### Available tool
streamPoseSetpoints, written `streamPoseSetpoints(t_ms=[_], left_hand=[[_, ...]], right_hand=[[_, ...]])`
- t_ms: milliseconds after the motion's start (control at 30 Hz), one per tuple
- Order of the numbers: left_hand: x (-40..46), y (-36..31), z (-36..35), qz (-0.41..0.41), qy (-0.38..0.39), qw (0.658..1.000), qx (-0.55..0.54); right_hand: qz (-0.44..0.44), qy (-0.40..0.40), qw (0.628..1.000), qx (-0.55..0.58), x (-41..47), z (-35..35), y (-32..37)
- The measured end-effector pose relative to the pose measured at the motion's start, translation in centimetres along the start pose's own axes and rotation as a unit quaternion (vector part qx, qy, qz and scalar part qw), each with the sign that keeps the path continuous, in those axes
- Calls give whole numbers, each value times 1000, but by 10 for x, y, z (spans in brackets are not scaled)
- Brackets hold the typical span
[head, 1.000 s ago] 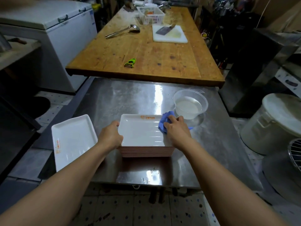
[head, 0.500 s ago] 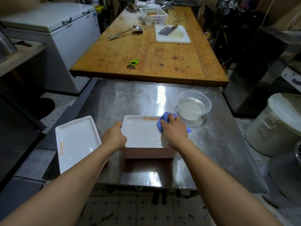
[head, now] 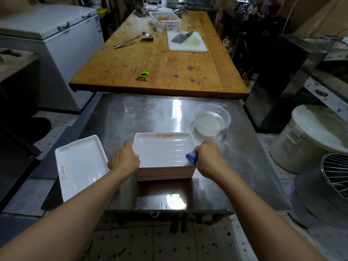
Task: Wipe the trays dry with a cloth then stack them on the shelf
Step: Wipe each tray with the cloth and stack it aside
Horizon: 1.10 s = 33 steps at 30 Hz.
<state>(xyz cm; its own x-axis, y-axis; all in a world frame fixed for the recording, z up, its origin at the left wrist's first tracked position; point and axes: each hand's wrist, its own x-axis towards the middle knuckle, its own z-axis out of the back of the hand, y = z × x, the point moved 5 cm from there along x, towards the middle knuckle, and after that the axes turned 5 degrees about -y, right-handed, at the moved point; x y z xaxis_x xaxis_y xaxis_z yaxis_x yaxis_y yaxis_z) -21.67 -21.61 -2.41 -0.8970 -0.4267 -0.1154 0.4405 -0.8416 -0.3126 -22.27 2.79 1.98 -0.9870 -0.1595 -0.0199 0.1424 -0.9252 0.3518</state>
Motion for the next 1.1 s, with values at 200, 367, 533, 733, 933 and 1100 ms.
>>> streamPoseSetpoints(t_ms=[200,367,533,733,933,1100], left_hand=[[-33,-38,0,-204,-82,975,27],[-47,-67,-17,-321,-49,940,106],[-49,-73,-17,-345,-63,931,103],[-52,-78,18,-369,-140,919,-6],[-35,-95,58,-327,-179,927,-34],[-35,-83,103,-250,-174,927,-218]], right_hand=[[-148,-73,952,259,-9,20,-37],[-207,-50,915,343,-21,8,-56],[-248,-69,877,405,-34,3,-64],[-245,-98,865,427,-36,13,-58],[-192,-150,869,431,-30,42,-27],[-119,-246,869,413,-26,87,5]])
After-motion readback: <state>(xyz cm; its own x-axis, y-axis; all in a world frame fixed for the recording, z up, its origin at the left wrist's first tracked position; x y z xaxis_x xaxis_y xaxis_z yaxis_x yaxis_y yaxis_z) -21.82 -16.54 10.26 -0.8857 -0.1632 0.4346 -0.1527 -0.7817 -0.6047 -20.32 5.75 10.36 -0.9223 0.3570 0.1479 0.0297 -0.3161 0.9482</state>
